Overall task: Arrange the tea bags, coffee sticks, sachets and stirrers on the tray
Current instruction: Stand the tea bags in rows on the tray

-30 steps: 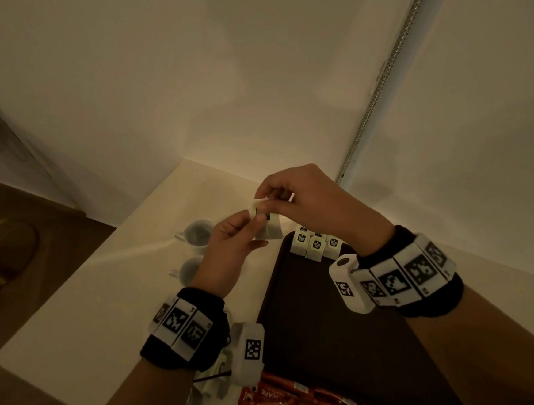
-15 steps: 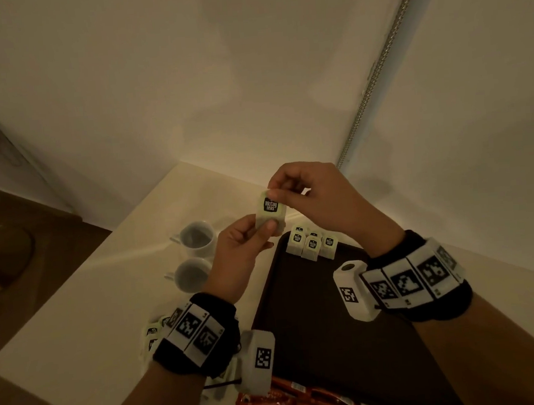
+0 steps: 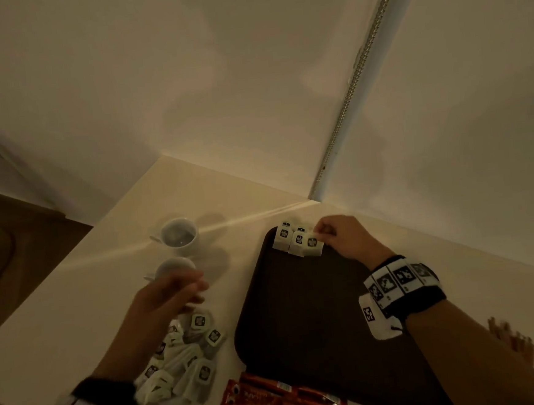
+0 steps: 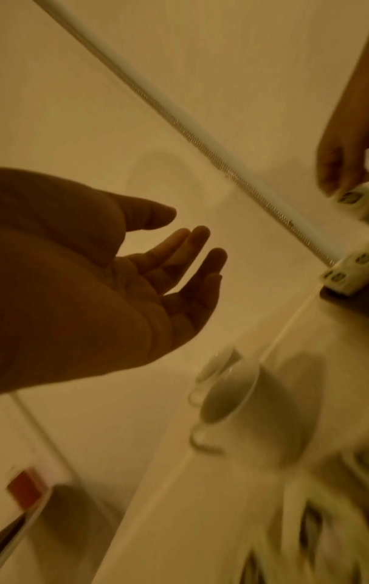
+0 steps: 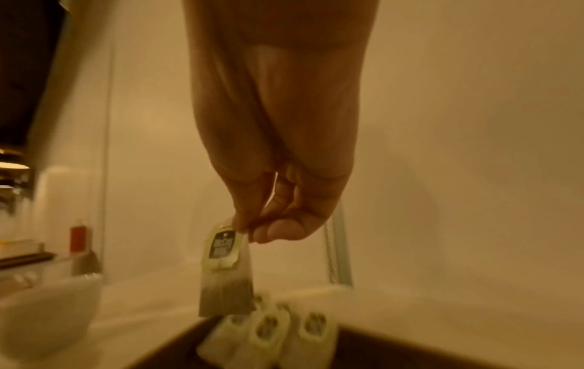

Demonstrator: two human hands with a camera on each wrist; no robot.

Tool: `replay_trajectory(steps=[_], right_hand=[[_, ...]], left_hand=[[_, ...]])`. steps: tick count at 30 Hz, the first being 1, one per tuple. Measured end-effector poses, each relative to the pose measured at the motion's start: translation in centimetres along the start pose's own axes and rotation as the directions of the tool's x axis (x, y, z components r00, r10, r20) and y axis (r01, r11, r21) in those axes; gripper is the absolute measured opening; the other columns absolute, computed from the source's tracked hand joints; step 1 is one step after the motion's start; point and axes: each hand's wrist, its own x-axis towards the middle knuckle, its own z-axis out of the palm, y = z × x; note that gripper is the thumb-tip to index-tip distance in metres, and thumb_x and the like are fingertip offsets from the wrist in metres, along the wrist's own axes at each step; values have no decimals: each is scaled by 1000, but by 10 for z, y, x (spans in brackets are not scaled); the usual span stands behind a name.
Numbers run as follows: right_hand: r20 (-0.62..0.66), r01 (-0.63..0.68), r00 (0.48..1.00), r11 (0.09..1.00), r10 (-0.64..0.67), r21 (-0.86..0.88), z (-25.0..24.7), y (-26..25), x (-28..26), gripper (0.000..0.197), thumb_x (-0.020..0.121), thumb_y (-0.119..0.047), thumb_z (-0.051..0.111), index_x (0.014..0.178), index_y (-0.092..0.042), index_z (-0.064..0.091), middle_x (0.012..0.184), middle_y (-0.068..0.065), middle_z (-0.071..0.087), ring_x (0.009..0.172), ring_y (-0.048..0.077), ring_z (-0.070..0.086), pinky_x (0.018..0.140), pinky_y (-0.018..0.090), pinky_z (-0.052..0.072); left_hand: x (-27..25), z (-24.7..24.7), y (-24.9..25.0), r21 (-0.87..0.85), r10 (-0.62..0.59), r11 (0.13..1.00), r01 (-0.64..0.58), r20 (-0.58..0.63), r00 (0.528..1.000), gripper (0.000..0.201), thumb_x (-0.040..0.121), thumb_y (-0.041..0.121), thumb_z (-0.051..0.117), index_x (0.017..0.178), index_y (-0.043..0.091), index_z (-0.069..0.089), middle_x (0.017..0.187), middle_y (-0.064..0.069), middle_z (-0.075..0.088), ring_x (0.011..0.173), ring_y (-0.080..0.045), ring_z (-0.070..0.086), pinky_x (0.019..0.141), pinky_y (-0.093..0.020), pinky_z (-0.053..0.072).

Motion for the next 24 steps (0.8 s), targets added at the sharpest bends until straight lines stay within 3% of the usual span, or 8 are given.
replay_trajectory(steps=[2,4,7,8,12,17,22,24], right_hand=[[60,-101,993,995,101,-4,18,23,6,15,88,-17,63,99,-7,67,100,8,65,85,15,56,77,24,44],[115,-186,977,981,178,59,32,41,11,10,88,-16,63,96,-10,65,95,8,63,81,16,57,73,28,48],[126,-242,966,962,226,125,46,57,18,4,88,-11,62,91,-13,60,89,6,61,71,14,58,59,20,47],[94,-249,967,956,237,155,50,61,21,5,88,-9,62,90,-13,59,88,7,62,68,13,57,57,19,46],[-61,-275,952,925,301,264,55,65,32,12,86,-5,63,83,-14,56,86,10,62,72,18,59,62,23,52],[-119,-306,932,919,342,250,59,68,46,13,83,-6,65,78,-15,59,91,16,67,79,28,63,72,31,54],[-146,-324,923,922,357,212,60,65,50,6,83,-10,66,87,-10,61,99,15,68,90,30,64,76,28,48],[-197,-286,926,938,323,194,58,54,47,18,84,-14,67,99,-6,61,102,13,65,93,27,60,74,25,41]], left_hand=[[-16,-22,-8,10,-39,999,39,-40,998,48,63,54,77,91,15,72,87,-8,73,77,-23,67,68,-26,55],[-29,-41,-19,37,-87,995,91,-111,990,60,52,63,80,90,17,72,86,-10,73,72,-20,68,62,-22,55],[-46,-69,-37,-33,-224,975,222,-191,956,13,88,17,59,90,10,70,89,-19,70,66,-18,67,54,-19,54],[-51,-79,-46,-25,-272,962,274,-220,937,17,92,8,51,92,8,68,89,-18,70,68,-21,66,53,-19,55],[-69,-104,-63,9,-391,911,411,-293,872,20,97,6,43,97,8,63,96,-18,67,83,-35,59,68,-34,48],[-76,-120,-71,-8,-462,873,487,-327,824,25,99,4,36,93,11,60,98,-17,62,82,-35,55,72,-32,40],[-79,-119,-68,21,-441,879,477,-348,827,24,99,6,39,96,12,62,97,-14,65,84,-33,58,71,-38,42],[-79,-114,-65,34,-415,889,457,-361,835,23,98,7,41,97,11,63,93,-13,68,82,-32,59,68,-36,47]])
